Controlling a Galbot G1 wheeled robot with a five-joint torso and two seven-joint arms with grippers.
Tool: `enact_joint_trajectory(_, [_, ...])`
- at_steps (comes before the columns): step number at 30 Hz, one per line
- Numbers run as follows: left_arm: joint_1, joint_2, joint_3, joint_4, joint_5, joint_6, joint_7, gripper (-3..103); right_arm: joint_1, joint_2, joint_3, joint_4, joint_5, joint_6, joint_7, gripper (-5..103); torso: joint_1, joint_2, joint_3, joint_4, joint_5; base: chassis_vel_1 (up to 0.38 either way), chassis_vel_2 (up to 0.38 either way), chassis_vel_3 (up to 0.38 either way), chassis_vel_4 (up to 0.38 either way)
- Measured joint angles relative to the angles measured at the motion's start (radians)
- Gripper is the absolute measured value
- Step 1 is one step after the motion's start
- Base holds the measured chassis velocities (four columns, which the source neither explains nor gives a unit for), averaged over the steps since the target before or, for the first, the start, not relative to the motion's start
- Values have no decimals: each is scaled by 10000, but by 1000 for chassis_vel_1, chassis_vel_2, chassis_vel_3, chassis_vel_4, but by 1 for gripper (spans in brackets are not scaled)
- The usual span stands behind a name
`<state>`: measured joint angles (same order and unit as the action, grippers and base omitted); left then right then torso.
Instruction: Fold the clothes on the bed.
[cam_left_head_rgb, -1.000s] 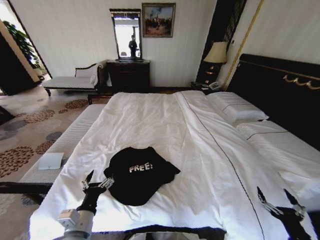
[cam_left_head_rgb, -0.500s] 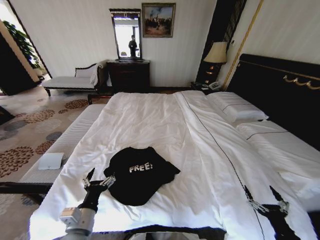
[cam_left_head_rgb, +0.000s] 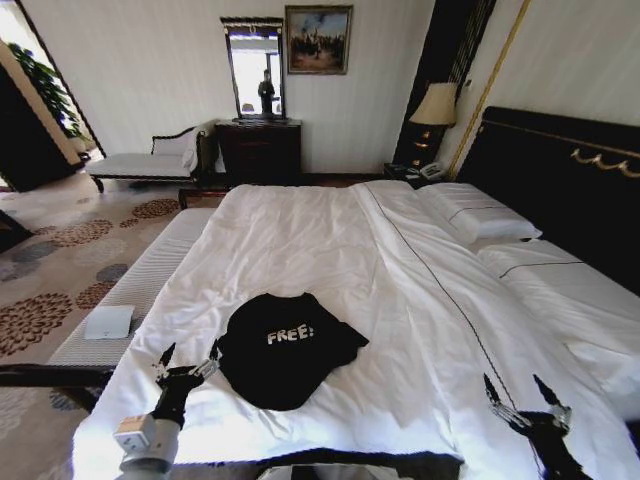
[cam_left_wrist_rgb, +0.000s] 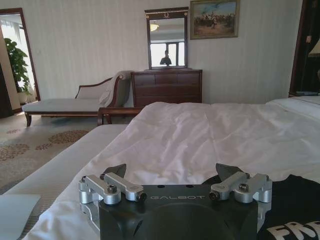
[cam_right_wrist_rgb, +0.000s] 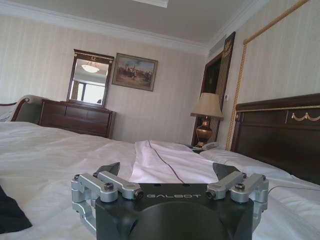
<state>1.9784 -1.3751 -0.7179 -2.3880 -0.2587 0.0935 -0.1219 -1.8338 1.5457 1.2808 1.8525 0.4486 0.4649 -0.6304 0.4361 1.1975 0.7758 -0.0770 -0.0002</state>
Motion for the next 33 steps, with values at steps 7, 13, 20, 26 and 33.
enact_joint_trajectory(7, [-65,-35,71,-10,-172,-34,-189,100,16,-10,-2,-14,-12,1,12,100,0,0,0,-3,2,98,92,-152,-144])
enact_joint_trajectory(13, [6,-44,-93,-11,10,-265,181,100,17,-17,-18,-32,-21,2,15,100,0,0,0,1,4,82,91,-81,-83])
enact_joint_trajectory(20, [36,-75,-69,57,161,-563,82,100,23,30,-87,-55,-66,65,21,100,0,0,0,0,2,96,102,-104,-113])
enact_joint_trajectory(26, [8,-112,-21,23,-107,-680,-51,100,54,-10,-305,-149,131,308,277,100,1,0,0,-2,-3,73,72,-107,-106])
enact_joint_trajectory(33, [67,-132,11,22,-148,-743,37,100,50,-253,-645,-150,168,161,332,100,-1,0,0,-1,6,14,11,-15,-17])
